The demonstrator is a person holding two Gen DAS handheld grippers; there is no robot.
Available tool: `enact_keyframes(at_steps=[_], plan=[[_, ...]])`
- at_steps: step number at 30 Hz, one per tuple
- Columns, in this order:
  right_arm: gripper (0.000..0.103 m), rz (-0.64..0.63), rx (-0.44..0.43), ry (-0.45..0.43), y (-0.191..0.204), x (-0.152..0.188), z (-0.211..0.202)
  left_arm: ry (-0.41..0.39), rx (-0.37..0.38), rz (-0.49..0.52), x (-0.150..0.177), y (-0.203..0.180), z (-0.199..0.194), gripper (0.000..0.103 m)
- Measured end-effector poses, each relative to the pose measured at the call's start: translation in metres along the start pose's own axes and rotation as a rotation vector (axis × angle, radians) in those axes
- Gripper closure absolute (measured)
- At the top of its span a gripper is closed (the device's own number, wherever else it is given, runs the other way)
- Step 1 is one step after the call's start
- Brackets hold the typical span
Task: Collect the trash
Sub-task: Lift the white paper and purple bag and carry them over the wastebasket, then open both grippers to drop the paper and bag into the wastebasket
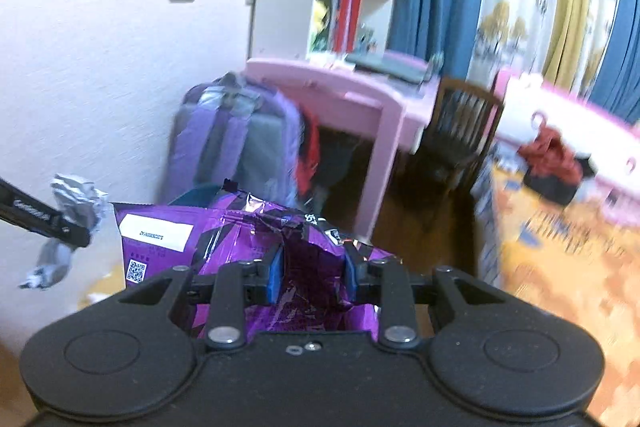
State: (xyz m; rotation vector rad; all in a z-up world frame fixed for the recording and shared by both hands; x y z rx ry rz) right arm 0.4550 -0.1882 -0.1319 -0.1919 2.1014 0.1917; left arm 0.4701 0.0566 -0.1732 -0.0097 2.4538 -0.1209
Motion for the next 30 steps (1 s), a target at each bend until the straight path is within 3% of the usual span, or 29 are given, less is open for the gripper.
enact_keyframes(at_steps=[4,9,14,19,26,30], plan=[[0.074,-0.082,0.061,-0.037,0.010,-0.031,0.025,0.004,0.016,0.010,-0.032,-0.008,0.023,0.071],[0.074,-0.239,0.137,-0.065,0.039,-0.046,0.066,0.038,-0.009,0.035,-0.055,-0.012,0.066,0.071],[0.074,-0.472,0.217,-0.070,0.075,-0.037,0.111,0.116,-0.038,0.044,-0.051,-0.009,0.108,0.071],[0.073,-0.634,0.243,-0.013,0.098,-0.002,0.150,0.204,-0.071,0.064,-0.036,-0.002,0.148,0.071],[0.070,-0.623,0.195,0.058,0.112,0.025,0.175,0.263,-0.065,0.058,-0.024,0.001,0.178,0.071],[0.062,-0.522,0.120,0.119,0.113,0.037,0.177,0.299,-0.061,0.061,-0.015,-0.002,0.190,0.071]])
Point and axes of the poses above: each gripper's, at about its wrist camera, not at the fingertips, and z roughly the way its jaws point, y to its left, x to its underside, the point moved 7 cm from there along z, roughly the way its jaws point, and after that the axes turned 12 degrees about z, right-handed, at the moved point
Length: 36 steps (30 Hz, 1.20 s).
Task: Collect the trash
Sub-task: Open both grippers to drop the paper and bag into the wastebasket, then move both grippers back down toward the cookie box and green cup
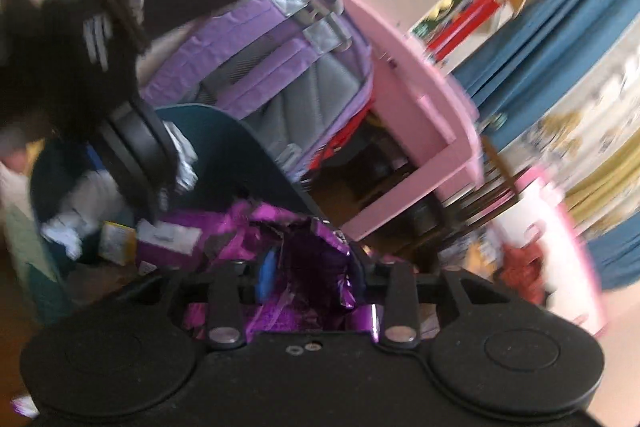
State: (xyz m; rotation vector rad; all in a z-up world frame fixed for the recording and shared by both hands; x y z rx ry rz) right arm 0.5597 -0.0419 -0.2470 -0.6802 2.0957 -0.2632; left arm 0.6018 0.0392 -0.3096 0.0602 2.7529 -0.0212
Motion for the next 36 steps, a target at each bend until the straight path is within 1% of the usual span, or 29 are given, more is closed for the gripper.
enact_keyframes(at_steps=[1,2,3,5,6,7,8,13,20,23,28,32,35,36], plan=[[0.061,0.029,-0.023,0.005,0.000,0.001,-0.001,0.005,0.002,-0.002,0.001,-0.001,0.002,0.070],[0.058,0.049,-0.035,0.009,0.000,0.003,-0.002,0.002,-0.007,0.007,0.001,-0.002,0.002,0.070],[0.056,0.069,-0.049,0.012,0.000,0.004,-0.003,0.000,-0.009,0.019,0.001,-0.003,0.002,0.068],[0.049,0.119,-0.096,0.024,-0.002,0.006,-0.006,0.003,0.010,0.031,0.001,-0.007,0.002,0.060],[0.044,0.145,-0.111,0.028,-0.004,0.007,-0.007,0.001,0.022,0.030,0.001,-0.008,0.002,0.054],[0.040,0.175,-0.126,0.028,-0.006,0.007,-0.010,-0.005,0.026,0.026,0.001,-0.008,0.000,0.050],[0.038,0.197,-0.140,0.026,-0.008,0.007,-0.012,-0.014,0.023,0.022,0.000,-0.008,-0.003,0.048],[0.038,0.288,-0.199,0.028,-0.020,0.006,-0.031,-0.065,0.047,0.015,0.005,-0.007,-0.026,0.047],[0.037,0.417,-0.281,0.026,-0.037,0.014,-0.071,-0.159,0.058,0.046,0.029,-0.007,-0.078,0.047],[0.037,0.441,-0.312,0.019,-0.041,0.019,-0.090,-0.198,0.044,0.072,0.046,-0.009,-0.103,0.047],[0.037,0.475,-0.370,0.009,-0.040,0.033,-0.126,-0.248,0.054,0.080,0.079,-0.013,-0.139,0.047],[0.035,0.507,-0.403,0.019,-0.036,0.053,-0.146,-0.262,0.042,0.095,0.108,-0.014,-0.154,0.047],[0.034,0.527,-0.422,0.039,-0.031,0.071,-0.157,-0.255,0.040,0.093,0.129,-0.014,-0.156,0.043],[0.034,0.535,-0.425,0.052,-0.028,0.080,-0.160,-0.254,0.042,0.091,0.136,-0.013,-0.156,0.039]])
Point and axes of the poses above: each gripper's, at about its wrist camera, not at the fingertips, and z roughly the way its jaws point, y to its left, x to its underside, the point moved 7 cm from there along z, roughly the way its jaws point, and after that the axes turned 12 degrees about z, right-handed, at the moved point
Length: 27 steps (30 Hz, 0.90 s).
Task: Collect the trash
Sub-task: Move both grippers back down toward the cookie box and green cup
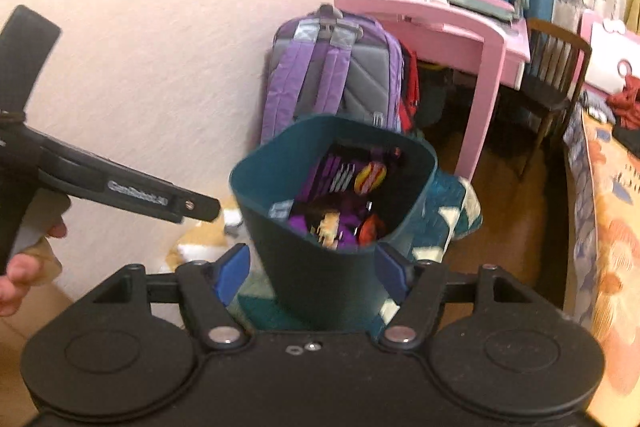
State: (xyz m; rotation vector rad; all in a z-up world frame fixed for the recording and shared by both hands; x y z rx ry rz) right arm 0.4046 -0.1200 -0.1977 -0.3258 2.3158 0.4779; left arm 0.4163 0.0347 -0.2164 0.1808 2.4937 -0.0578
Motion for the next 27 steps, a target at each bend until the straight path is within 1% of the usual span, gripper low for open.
enact_keyframes(at_steps=[5,6,7,8,12,15,19,21,23,27], plan=[[0.031,0.016,0.007,0.049,-0.003,0.043,0.002,0.022,-0.003,0.014,0.036,-0.003,0.005,0.038],[0.030,0.023,0.008,0.064,-0.004,0.054,0.004,0.029,-0.007,0.020,0.044,-0.004,0.008,0.035],[0.029,0.027,0.009,0.075,-0.005,0.062,0.006,0.034,-0.008,0.021,0.050,-0.004,0.012,0.031],[0.028,0.032,0.014,0.087,-0.006,0.072,0.010,0.040,-0.004,0.020,0.057,-0.004,0.017,0.029],[0.023,0.073,0.025,0.135,-0.014,0.104,0.029,0.067,0.000,0.007,0.084,-0.004,0.041,0.028],[0.016,0.106,0.027,0.166,-0.019,0.130,0.048,0.088,0.015,-0.021,0.107,-0.001,0.066,0.023],[0.011,0.130,0.033,0.207,-0.026,0.167,0.078,0.113,0.020,-0.039,0.141,0.001,0.106,0.023],[0.003,0.149,0.025,0.225,-0.029,0.188,0.093,0.127,0.027,-0.045,0.159,0.000,0.128,0.023],[0.000,0.170,0.020,0.241,-0.034,0.210,0.108,0.144,0.032,-0.038,0.181,-0.002,0.154,0.022],[0.000,0.225,0.019,0.310,-0.047,0.264,0.146,0.210,0.051,-0.029,0.232,-0.009,0.211,0.022]])
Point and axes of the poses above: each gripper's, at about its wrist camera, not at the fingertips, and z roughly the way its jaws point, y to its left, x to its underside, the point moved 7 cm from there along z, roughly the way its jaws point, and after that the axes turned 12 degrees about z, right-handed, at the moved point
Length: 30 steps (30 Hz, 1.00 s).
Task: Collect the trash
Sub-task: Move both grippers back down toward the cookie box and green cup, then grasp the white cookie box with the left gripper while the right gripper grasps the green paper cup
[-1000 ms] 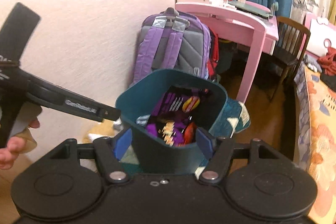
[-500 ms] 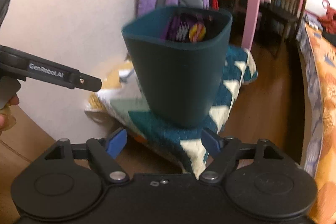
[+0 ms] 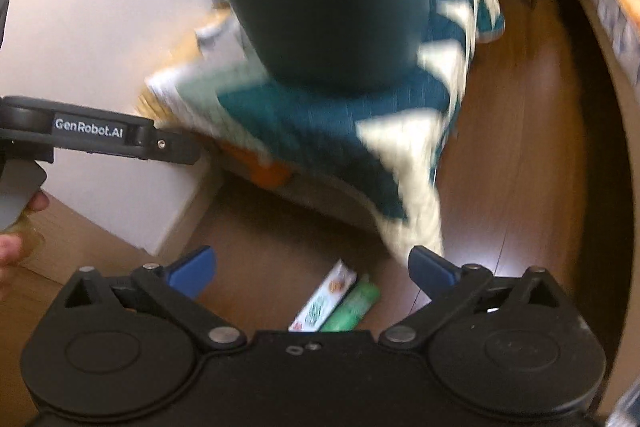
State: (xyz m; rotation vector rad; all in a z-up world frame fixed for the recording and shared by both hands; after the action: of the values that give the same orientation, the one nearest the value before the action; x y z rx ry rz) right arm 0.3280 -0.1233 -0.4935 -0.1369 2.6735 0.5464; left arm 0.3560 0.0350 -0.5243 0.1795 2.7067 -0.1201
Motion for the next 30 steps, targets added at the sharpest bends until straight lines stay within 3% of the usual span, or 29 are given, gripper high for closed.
enact_keyframes(at_steps=[10,16,22,30], plan=[[0.000,0.034,0.079,0.114,-0.057,0.088,0.147,0.168,0.024,0.086,0.090,-0.017,0.184,0.022],[0.007,0.052,0.091,0.174,-0.077,0.129,0.240,0.256,0.064,0.086,0.127,-0.023,0.280,0.022],[0.015,0.050,0.117,0.214,-0.092,0.154,0.307,0.295,0.055,0.098,0.144,-0.022,0.337,0.022],[0.023,0.093,0.127,0.202,-0.105,0.167,0.341,0.309,0.048,0.095,0.160,-0.021,0.367,0.022]])
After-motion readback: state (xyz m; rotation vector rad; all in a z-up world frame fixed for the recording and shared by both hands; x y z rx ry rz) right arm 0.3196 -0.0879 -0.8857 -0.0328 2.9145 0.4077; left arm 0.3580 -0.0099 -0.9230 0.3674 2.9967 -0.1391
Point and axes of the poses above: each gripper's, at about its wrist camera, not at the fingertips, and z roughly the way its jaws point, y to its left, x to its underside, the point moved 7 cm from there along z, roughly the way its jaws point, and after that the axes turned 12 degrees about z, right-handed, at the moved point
